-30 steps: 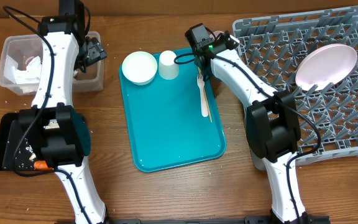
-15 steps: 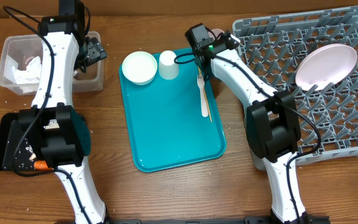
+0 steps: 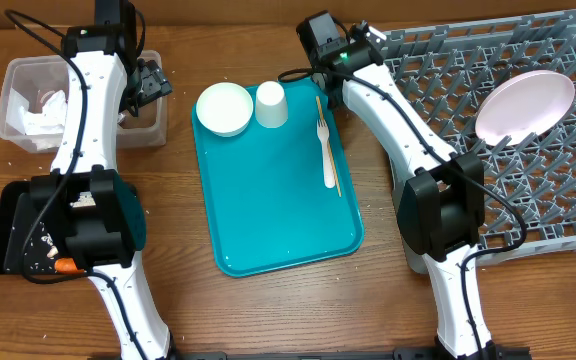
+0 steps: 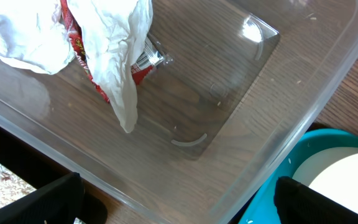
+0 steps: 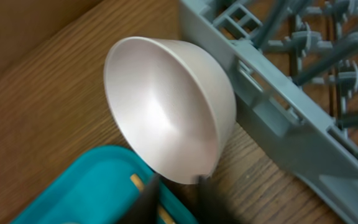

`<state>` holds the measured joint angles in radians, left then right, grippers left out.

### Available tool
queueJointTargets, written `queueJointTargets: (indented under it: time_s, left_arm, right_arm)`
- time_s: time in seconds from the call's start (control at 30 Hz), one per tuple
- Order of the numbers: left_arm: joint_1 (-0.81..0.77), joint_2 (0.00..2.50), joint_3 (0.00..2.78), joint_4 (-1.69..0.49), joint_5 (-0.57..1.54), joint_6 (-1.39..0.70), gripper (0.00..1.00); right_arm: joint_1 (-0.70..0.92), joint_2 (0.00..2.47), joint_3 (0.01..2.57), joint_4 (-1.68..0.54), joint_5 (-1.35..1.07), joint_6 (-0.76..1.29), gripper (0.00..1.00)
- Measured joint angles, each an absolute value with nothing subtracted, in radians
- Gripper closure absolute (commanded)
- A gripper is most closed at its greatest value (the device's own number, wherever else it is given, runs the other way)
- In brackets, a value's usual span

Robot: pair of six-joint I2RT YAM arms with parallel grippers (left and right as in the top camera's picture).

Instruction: Sort waste into correct bins and load items into the dishwasher rack

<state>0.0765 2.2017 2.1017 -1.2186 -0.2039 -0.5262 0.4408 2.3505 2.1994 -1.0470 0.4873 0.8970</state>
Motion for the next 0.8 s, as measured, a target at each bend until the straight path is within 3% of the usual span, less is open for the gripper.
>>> queueJointTargets:
  time_s: [0.27, 0.8]
  left_arm:
    - [0.076, 2.202, 2.102, -1.218, -0.204, -0.526, 0.00]
    - [0.076, 2.202, 2.102, -1.219, -0.204, -0.526, 0.00]
  right_arm:
    - [0.440, 2.360, 2.187, -1.056, 0.469, 0.921, 0.55]
    - [0.412, 2.410, 2.149, -1.039, 0.468, 1.002, 0.56]
